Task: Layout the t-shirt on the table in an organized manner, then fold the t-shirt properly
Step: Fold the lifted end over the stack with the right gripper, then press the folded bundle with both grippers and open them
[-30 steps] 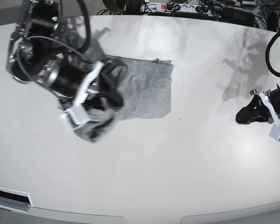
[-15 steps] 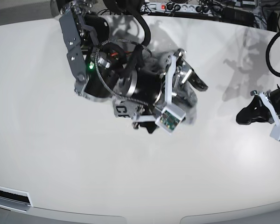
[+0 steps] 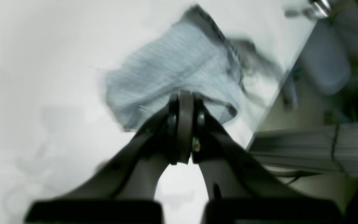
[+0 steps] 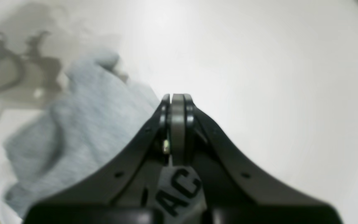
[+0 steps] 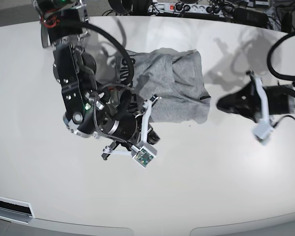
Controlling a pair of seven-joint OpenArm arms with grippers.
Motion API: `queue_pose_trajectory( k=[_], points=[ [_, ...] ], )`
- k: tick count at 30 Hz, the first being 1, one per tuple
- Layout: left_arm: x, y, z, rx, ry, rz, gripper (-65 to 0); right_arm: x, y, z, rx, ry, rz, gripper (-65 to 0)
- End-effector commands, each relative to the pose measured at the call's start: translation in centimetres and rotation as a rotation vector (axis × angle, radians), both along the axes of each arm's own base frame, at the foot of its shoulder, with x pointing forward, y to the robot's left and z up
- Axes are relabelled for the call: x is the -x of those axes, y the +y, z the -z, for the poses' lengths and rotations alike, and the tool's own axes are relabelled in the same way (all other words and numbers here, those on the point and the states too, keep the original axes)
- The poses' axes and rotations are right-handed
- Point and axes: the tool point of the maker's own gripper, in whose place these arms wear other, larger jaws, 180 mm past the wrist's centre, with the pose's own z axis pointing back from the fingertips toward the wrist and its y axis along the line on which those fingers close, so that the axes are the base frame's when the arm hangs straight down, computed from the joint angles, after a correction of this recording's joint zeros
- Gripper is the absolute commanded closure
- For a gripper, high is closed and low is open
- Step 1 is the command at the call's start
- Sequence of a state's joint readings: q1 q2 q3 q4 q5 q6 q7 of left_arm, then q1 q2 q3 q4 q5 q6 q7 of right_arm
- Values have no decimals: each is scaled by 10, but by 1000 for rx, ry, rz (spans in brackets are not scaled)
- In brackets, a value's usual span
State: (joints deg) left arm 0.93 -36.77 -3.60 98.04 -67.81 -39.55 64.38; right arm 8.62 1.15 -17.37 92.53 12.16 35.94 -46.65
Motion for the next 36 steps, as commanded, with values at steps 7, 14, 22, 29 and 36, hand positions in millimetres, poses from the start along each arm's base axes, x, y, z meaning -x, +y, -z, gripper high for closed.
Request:
queue_pose_trajectory(
  k=[7, 14, 22, 29, 36],
  points=[
    [46, -50, 51, -157, -25, 245, 0, -42, -26, 40, 129, 99, 39, 0],
    [81, -71, 91, -252, -101, 416, 0, -13, -38, 85, 298, 209, -88, 0],
    [42, -45, 112, -355, -155, 370, 0, 22, -38, 100, 303, 376, -105, 0],
    [-39, -21, 107, -363, -219, 230, 0, 46, -22, 96, 181, 499, -126, 0],
    [-80, -33, 95, -334, -273, 173, 0, 70, -22, 94, 46, 527, -116, 0]
  ],
)
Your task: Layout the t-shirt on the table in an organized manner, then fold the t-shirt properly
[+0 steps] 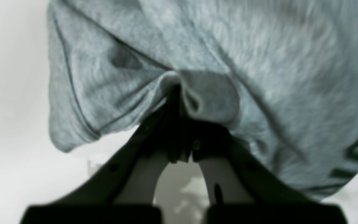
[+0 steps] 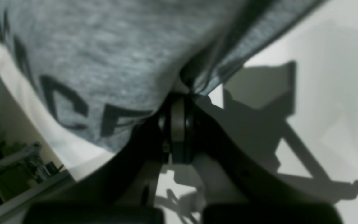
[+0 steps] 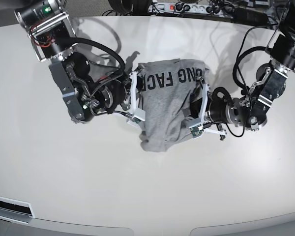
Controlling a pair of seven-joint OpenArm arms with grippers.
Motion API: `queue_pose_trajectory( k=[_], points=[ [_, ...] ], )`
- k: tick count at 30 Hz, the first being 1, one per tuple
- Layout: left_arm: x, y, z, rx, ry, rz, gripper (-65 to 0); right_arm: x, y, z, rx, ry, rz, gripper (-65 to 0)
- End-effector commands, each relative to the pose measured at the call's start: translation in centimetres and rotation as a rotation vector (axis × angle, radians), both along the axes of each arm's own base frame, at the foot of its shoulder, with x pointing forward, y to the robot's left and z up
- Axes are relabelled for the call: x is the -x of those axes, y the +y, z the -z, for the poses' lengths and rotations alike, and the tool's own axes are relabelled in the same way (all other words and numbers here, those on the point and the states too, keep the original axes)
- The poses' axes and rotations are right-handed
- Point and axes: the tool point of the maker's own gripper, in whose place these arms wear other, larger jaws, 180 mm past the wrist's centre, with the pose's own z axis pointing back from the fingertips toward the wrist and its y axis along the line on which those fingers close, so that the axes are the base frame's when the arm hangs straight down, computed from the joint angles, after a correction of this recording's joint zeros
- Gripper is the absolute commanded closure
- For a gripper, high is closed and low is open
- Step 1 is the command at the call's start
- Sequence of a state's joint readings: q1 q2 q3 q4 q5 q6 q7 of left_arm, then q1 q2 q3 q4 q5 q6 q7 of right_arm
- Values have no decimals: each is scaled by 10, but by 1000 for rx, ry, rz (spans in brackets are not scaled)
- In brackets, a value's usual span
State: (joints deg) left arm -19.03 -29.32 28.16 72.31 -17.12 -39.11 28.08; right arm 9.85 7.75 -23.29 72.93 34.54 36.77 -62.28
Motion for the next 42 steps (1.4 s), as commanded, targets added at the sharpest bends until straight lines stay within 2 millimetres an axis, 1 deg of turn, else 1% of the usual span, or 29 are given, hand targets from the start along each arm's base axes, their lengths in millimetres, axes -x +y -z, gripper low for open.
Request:
queue_pose_trajectory(
  k=[1, 3, 6, 8, 11, 13, 16, 19, 21, 25, 27, 31, 33, 35, 38, 42],
  points=[
    [-15, -4, -20, 47, -45, -6, 0, -17, 5, -20, -60, -58, 15, 0],
    [-18, -10, -29, 72, -61, 0, 0, -23, -3, -31, -90, -95, 61, 0],
    [-21, -16, -41, 89, -94, 15, 0, -38, -21, -52, -127, -167, 152, 0],
    [-21, -15, -42, 83, -96, 19, 0, -47, -33, -67, -144, -226, 194, 0],
    [-19, -8, -39, 61, -75, 12, 0, -58, -50, -91, -173, -301, 263, 0],
    [-14, -9, -42, 91, -43, 3, 0, -62, -60, -107, -225, -335, 319, 0],
    [-2, -15, -49, 157, 16, -4, 0, -59, -73, -133, -348, -361, 405, 0],
    [14, -16, -52, 153, 44, 20, 0, -47, -83, -147, -418, -359, 448, 0],
    [27, -19, -60, 175, 42, 47, 0, -35, -87, -154, -438, -359, 455, 0],
    [51, -28, -89, 247, 14, 91, 0, -9, -91, -171, -449, -378, 439, 0],
    [53, -27, -104, 261, -31, 94, 0, 1, -92, -177, -435, -399, 433, 0],
    [44, -10, -129, 281, -117, 35, 0, 21, -90, -179, -407, -399, 414, 0],
    [45, -1, -139, 312, -131, -11, 0, 33, -88, -178, -396, -386, 409, 0],
    [51, 7, -146, 341, -115, -53, 0, 46, -86, -178, -385, -375, 401, 0],
    [67, 17, -153, 373, -75, -101, 0, 64, -82, -182, -371, -372, 384, 0],
    [90, 25, -168, 486, -5, -171, 0, 83, -77, -188, -355, -369, 363, 0]
  ],
)
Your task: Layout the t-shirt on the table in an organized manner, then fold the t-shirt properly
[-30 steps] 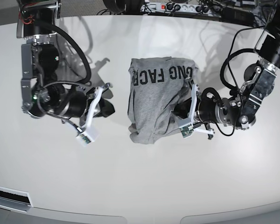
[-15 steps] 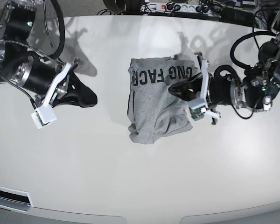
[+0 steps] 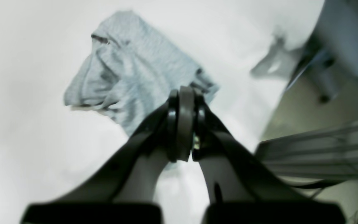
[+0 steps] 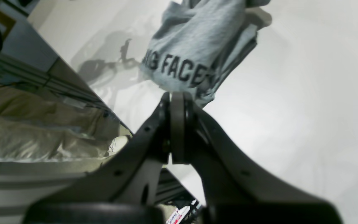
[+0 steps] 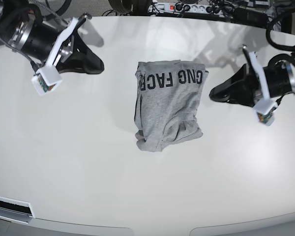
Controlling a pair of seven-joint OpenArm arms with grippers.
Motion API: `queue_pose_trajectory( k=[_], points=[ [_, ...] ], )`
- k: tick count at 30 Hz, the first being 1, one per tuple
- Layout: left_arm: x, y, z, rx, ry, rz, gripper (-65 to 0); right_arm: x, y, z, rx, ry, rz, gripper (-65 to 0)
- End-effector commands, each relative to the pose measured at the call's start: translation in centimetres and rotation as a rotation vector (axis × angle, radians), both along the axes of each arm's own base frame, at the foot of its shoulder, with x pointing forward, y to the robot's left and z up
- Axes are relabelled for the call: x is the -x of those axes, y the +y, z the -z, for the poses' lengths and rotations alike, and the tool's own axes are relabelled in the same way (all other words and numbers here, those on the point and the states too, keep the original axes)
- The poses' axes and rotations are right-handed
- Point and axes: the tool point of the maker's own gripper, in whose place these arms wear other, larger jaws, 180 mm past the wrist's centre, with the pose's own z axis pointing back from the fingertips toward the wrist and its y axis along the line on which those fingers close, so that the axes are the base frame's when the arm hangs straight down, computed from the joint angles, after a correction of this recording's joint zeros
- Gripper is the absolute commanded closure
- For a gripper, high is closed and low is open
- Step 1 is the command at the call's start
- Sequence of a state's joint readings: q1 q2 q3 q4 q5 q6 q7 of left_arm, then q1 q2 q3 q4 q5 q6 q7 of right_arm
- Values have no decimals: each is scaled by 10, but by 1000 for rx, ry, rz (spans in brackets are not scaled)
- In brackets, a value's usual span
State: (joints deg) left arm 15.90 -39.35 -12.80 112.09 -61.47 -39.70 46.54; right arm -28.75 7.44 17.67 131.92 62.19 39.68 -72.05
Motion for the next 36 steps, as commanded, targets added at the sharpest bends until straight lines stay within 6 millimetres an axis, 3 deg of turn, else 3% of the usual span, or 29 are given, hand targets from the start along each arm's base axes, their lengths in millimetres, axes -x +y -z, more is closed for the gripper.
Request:
queue_pose_trajectory(
  k=[1, 5, 9, 13, 15, 21, 27, 31, 36],
  points=[
    [4, 3, -9, 18, -2, 2, 0, 3, 4, -10, -23, -31, -8, 0],
    [24, 24, 3, -77, 66, -25, 0, 13, -16, -6, 28, -2, 52, 0],
    [44, 38, -6, -91, 83, -71, 0, 26, -52, -2, 67, 47, 167, 0],
    [79, 53, 5, -131, 191, -119, 0, 58, -77, 6, 103, 156, 230, 0],
    [99, 61, 13, -172, 267, -125, 0, 75, -84, 9, 119, 215, 242, 0],
    [147, 77, 12, -181, 444, -143, 0, 118, -107, 13, 186, 350, 274, 0],
    [215, 82, 20, -236, 694, -93, 0, 166, -109, 18, 228, 522, 252, 0],
    [243, 84, 23, -264, 787, -77, 0, 186, -114, 18, 269, 592, 214, 0],
    [268, 85, 40, -336, 854, -53, 0, 217, -136, 49, 262, 754, 214, 0]
  ],
)
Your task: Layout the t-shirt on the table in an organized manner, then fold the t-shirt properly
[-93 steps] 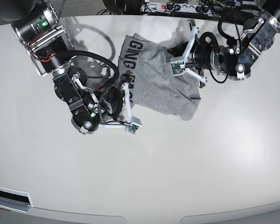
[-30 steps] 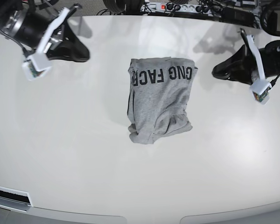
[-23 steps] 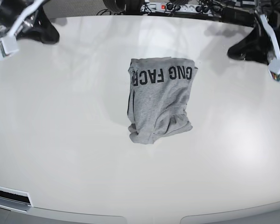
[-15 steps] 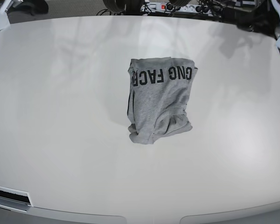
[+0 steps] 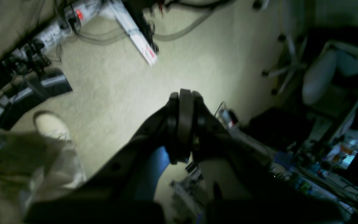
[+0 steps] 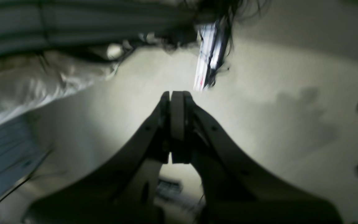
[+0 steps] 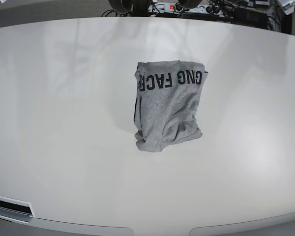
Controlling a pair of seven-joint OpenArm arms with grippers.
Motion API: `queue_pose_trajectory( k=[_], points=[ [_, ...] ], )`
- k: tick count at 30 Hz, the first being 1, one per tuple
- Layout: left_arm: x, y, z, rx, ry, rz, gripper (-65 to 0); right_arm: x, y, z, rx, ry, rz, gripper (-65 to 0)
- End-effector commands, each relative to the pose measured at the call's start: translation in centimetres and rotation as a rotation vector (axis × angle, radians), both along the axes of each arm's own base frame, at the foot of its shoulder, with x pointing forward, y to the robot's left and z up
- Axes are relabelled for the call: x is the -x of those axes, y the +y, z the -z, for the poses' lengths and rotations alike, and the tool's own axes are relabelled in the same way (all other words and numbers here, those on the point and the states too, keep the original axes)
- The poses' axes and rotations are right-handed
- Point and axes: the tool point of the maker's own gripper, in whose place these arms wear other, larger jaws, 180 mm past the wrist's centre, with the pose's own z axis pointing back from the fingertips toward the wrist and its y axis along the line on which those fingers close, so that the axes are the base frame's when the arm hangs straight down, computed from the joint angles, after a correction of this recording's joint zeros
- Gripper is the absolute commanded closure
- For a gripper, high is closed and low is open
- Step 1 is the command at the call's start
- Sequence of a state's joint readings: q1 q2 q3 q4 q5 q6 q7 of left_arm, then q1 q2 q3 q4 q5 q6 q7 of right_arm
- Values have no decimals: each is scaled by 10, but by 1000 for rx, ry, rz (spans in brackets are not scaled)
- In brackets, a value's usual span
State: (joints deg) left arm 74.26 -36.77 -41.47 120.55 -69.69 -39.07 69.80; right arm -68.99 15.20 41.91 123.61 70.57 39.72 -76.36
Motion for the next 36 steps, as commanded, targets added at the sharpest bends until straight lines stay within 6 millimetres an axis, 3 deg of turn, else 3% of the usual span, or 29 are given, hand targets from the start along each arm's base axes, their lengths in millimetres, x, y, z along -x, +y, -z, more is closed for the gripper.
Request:
queue_pose_trajectory(
  k=[1, 6, 9, 15, 19, 24, 29, 32, 36],
  points=[
    [6, -5, 0, 18, 18, 2, 0, 10, 0, 3, -28, 38, 4, 0],
    [44, -29, 26, 64, 110, -14, 0, 56, -1, 54, -74, 237, 39, 0],
    [56, -33, 52, 26, 141, -59, 0, 70, 0, 89, -69, 302, 35, 0],
    [79, -27, 124, -75, 179, -90, 0, 86, 12, 159, -53, 379, 26, 0],
    [87, -22, 181, -122, 172, -205, 0, 95, 25, 201, -52, 372, 32, 0],
    [61, -22, 246, -152, 55, -400, 0, 80, 40, 245, -40, 264, -11, 0],
    [12, -28, 294, -209, -135, -510, 0, 49, 44, 286, 107, 121, -141, 0],
    [-21, -35, 313, -278, -267, -487, 0, 23, 54, 301, 183, 2, -221, 0],
    [-59, -71, 325, -299, -402, -289, 0, 4, 73, 308, 192, -79, -403, 0]
  ],
)
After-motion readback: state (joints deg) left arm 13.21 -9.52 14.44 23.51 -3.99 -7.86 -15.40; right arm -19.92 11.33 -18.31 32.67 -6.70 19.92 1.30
